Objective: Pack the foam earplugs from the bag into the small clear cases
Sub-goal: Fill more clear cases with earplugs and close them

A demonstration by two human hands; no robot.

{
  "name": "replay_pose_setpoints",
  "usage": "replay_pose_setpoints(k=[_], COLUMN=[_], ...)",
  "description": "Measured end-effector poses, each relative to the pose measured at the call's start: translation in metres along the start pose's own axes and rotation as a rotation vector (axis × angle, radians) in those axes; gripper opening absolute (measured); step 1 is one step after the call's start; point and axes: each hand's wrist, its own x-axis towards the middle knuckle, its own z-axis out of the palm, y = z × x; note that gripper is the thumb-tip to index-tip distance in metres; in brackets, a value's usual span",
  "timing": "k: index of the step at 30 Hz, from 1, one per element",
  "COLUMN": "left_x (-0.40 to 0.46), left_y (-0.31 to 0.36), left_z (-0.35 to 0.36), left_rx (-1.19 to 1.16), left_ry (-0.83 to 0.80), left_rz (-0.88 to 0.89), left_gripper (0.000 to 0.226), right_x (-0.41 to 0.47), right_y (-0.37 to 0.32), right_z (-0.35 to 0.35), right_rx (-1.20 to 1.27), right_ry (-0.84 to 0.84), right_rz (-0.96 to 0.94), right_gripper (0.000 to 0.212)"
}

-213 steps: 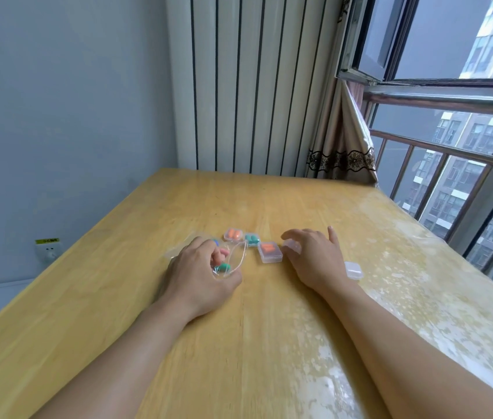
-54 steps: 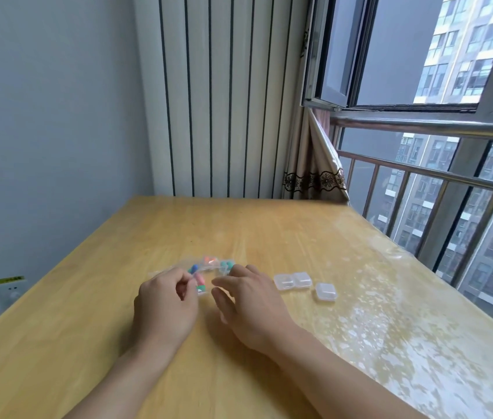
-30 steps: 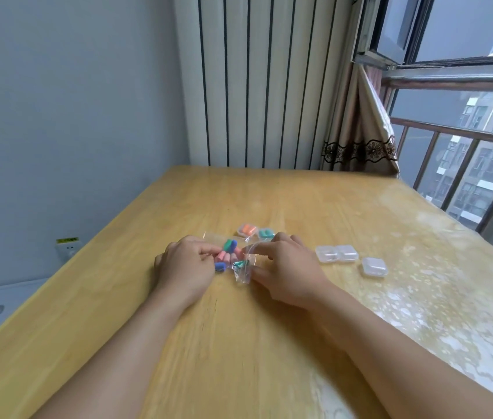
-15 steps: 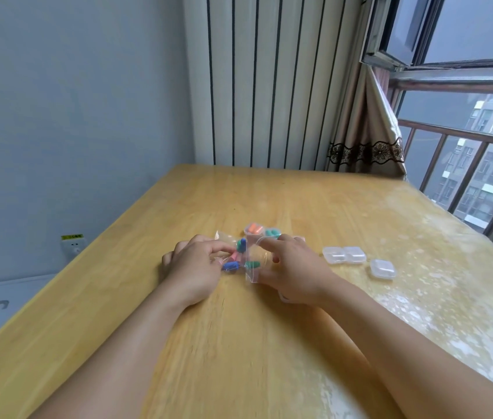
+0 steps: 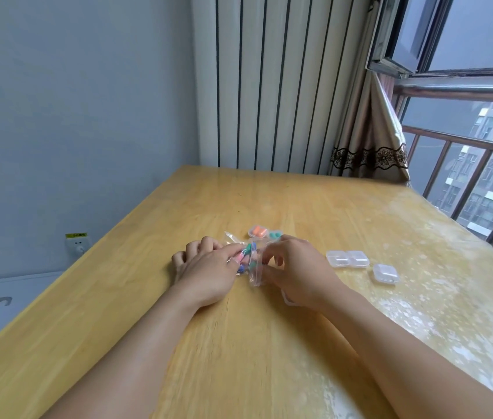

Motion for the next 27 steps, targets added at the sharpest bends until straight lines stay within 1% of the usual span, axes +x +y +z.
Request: replay_pose_setpoints(k=[2, 3, 5, 6, 8, 12, 17, 22, 24, 27], left_x=[-0.002, -0.002, -0.003, -0.002, -0.001, -0.001, 0.000, -0.001, 0.000, 0.001], left_y=[0.004, 0.005, 0.007, 0.007, 0.006, 0.005, 0.005, 0.006, 0.006, 0.005], left_z=[0.002, 0.003, 0.004, 0.004, 0.004, 0.005, 0.003, 0.003, 0.003, 0.003], left_rx=[-0.001, -0.002, -0.002, -0.006, -0.021, -0.045, -0.092, -0.117, -0.143, -0.144], left_ry=[0.015, 0.016, 0.015, 0.018, 0.030, 0.046, 0.051, 0.055, 0.050, 0.036], left_rz=[0.007, 0.010, 0.018, 0.016, 0.006, 0.001, -0.009, -0.023, -0.025, -0.014], left_gripper=[0.038, 0.037, 0.039, 0.040, 0.039, 0.035, 0.039, 0.038, 0.035, 0.031], right_x=[0.002, 0.004, 0.005, 0.005, 0.005, 0.006, 0.002, -0.006, -0.006, -0.005], right_y=[0.004, 0.007, 0.010, 0.010, 0.007, 0.003, 0.003, 0.002, 0.000, -0.003], right_z=[0.000, 0.000, 0.000, 0.001, 0.002, 0.003, -0.005, -0.011, -0.012, -0.010], right_rx=[0.171, 0.263, 0.387, 0.404, 0.377, 0.093, 0.117, 0.051, -0.020, -0.070], right_ry=[0.034, 0.064, 0.088, 0.080, 0.075, 0.078, 0.047, -0.030, -0.040, -0.054], right_rz=[0.041, 0.068, 0.107, 0.114, 0.102, 0.027, 0.031, 0.021, -0.015, -0.089], right_gripper=[0.022, 0.021, 0.011, 0.005, 0.008, 0.010, 0.024, 0.017, 0.017, 0.025])
